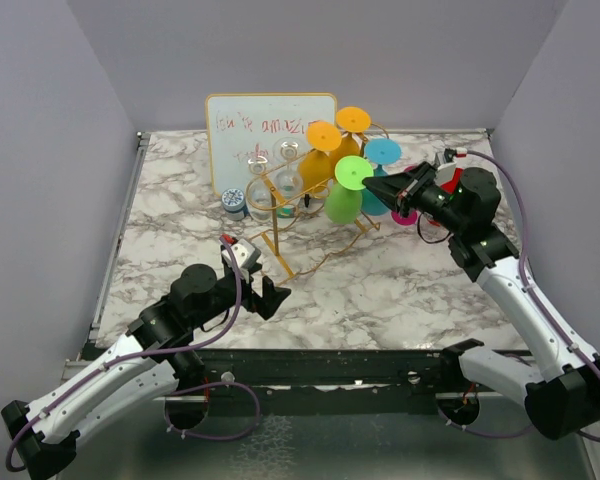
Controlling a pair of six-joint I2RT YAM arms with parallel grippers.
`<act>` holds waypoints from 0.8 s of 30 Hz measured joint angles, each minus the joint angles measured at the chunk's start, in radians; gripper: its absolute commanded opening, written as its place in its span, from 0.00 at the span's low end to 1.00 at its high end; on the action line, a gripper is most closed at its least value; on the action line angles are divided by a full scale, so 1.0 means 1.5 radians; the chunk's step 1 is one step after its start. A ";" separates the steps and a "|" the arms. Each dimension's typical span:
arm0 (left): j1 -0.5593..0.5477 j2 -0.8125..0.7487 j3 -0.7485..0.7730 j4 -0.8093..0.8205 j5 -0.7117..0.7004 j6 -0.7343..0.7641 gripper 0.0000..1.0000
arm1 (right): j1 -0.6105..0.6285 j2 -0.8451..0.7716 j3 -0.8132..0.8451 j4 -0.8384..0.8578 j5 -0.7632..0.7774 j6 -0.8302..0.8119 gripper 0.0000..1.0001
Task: Take the wine glass off the wine glass rack
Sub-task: Pick up the wine glass from the wine rack.
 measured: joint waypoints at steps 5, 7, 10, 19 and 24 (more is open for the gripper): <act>0.000 0.003 0.000 0.000 0.000 0.000 0.99 | -0.001 -0.008 -0.022 0.007 0.007 0.017 0.00; 0.000 0.004 0.000 0.000 0.000 0.000 0.99 | 0.000 -0.008 -0.023 0.009 0.009 0.022 0.01; 0.000 0.005 0.000 0.000 0.000 0.000 0.99 | 0.000 -0.008 -0.024 0.019 0.010 0.027 0.01; 0.000 0.005 0.000 0.000 0.000 0.000 0.99 | 0.000 -0.010 -0.026 0.039 0.014 0.048 0.01; 0.000 0.005 0.000 0.000 0.000 0.000 0.99 | 0.000 -0.038 -0.052 0.042 0.039 0.062 0.00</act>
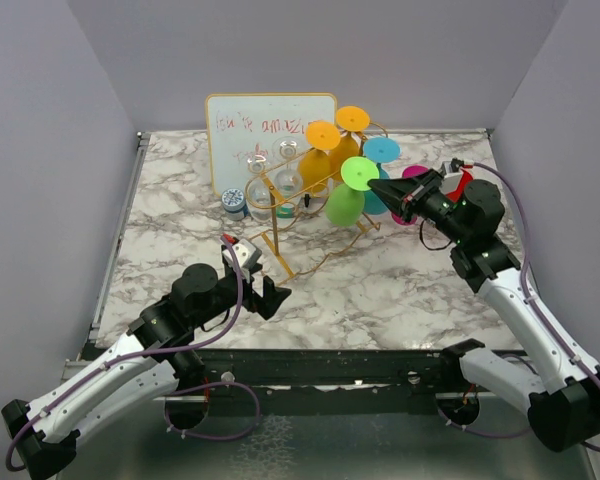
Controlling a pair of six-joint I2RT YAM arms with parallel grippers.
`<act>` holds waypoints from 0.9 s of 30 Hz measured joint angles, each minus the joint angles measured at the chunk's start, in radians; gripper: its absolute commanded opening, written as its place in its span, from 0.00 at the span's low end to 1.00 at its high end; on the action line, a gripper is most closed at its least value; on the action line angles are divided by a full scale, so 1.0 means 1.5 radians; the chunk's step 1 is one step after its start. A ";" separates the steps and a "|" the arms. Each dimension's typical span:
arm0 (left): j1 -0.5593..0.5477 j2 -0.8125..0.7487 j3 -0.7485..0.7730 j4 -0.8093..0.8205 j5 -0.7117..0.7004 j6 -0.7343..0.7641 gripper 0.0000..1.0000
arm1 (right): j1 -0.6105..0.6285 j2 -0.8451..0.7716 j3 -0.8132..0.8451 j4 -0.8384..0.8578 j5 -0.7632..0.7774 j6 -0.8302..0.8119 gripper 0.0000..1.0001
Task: Take the wine glass off the wine glass rack
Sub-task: Pick up the wine glass from the wine rack.
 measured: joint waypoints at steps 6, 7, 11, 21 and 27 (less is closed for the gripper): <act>0.000 0.000 0.000 0.000 0.000 0.000 0.99 | 0.000 -0.022 -0.022 0.004 0.014 0.028 0.00; 0.000 0.000 0.000 0.000 0.000 0.000 0.99 | 0.000 -0.022 -0.023 0.007 0.014 0.033 0.01; 0.000 0.000 0.000 0.000 0.003 0.001 0.99 | 0.000 -0.023 -0.033 0.028 0.009 0.042 0.00; 0.000 -0.020 -0.004 0.005 0.019 0.012 0.99 | 0.000 -0.057 -0.051 0.022 -0.006 0.040 0.00; 0.000 -0.059 -0.004 0.005 0.022 0.009 0.99 | 0.000 -0.093 -0.062 0.011 -0.043 0.028 0.00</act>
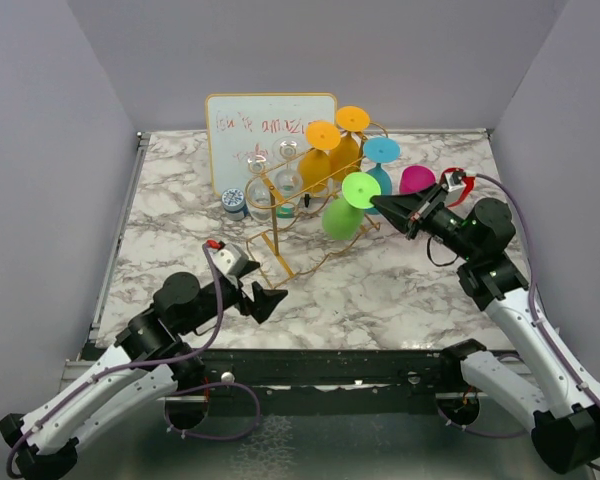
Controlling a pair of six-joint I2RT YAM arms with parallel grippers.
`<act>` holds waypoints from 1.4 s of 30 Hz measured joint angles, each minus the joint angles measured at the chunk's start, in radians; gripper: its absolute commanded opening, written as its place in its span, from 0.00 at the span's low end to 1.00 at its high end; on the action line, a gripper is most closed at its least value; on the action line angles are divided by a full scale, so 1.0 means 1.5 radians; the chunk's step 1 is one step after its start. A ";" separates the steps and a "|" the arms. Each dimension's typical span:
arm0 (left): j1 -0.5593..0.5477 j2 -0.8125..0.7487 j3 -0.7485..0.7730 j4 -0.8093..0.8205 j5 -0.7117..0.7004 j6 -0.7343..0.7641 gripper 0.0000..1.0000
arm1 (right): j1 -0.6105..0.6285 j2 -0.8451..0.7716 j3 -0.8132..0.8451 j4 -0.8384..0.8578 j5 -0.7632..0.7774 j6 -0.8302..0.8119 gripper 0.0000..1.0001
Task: Take the wine glass off the wine glass rack
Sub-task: Pick up the wine glass from the wine rack, then place the wine glass at the center of the board.
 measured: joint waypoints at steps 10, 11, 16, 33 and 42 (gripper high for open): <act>0.000 -0.010 0.052 0.017 0.034 -0.090 0.99 | 0.000 -0.025 -0.003 -0.136 -0.112 -0.205 0.00; 0.000 0.004 0.064 0.017 0.041 -0.100 0.99 | 0.000 -0.025 -0.002 -0.155 -0.127 -0.239 0.00; 0.000 0.080 0.107 0.053 0.086 -0.148 0.96 | 0.000 -0.021 -0.001 -0.227 -0.206 -0.385 0.00; 0.001 0.213 0.116 0.231 0.210 -0.328 0.73 | 0.001 -0.003 0.045 -0.319 -0.391 -0.605 0.00; 0.000 0.283 0.115 0.270 0.282 -0.347 0.70 | 0.001 0.011 0.068 -0.389 -0.414 -0.663 0.00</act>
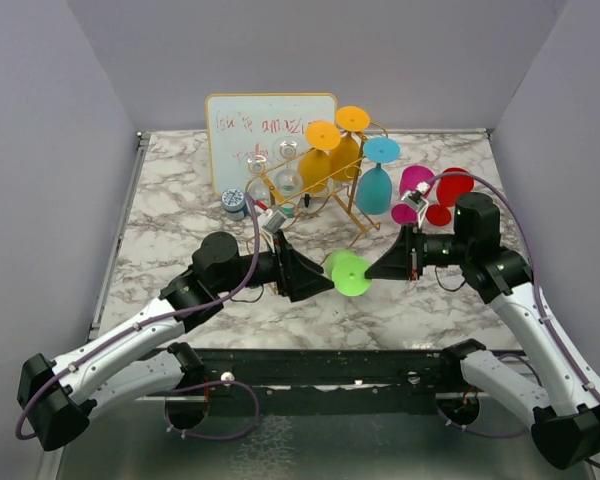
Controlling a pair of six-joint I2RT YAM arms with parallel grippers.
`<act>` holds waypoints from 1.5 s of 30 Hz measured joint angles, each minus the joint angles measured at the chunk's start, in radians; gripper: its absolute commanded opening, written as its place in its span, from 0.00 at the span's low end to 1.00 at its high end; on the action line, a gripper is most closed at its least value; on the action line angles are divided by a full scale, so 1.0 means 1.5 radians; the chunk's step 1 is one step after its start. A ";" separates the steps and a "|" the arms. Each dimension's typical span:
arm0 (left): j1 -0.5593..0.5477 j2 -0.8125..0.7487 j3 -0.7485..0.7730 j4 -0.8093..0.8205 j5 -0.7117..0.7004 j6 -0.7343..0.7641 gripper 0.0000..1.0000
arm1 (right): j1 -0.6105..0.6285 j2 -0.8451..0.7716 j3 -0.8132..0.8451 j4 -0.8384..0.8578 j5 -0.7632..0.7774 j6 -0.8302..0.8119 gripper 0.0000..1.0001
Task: Take the wine glass off the wine glass rack
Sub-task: Place the wine glass at the center of the board.
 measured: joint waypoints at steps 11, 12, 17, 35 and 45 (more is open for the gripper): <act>-0.013 0.034 0.000 0.020 0.017 -0.012 0.42 | 0.000 -0.002 0.004 -0.026 -0.008 -0.021 0.00; -0.015 0.034 0.000 0.025 0.016 -0.015 0.41 | 0.000 -0.002 0.004 -0.030 -0.008 -0.023 0.01; -0.027 0.035 0.000 0.042 0.017 -0.020 0.42 | 0.000 -0.002 0.004 -0.034 -0.008 -0.024 0.00; -0.058 0.077 0.000 0.077 0.004 -0.030 0.37 | 0.005 -0.003 0.004 -0.034 -0.015 -0.018 0.00; -0.060 0.074 0.000 0.089 -0.006 -0.039 0.26 | 0.006 -0.009 0.004 -0.035 -0.015 -0.022 0.01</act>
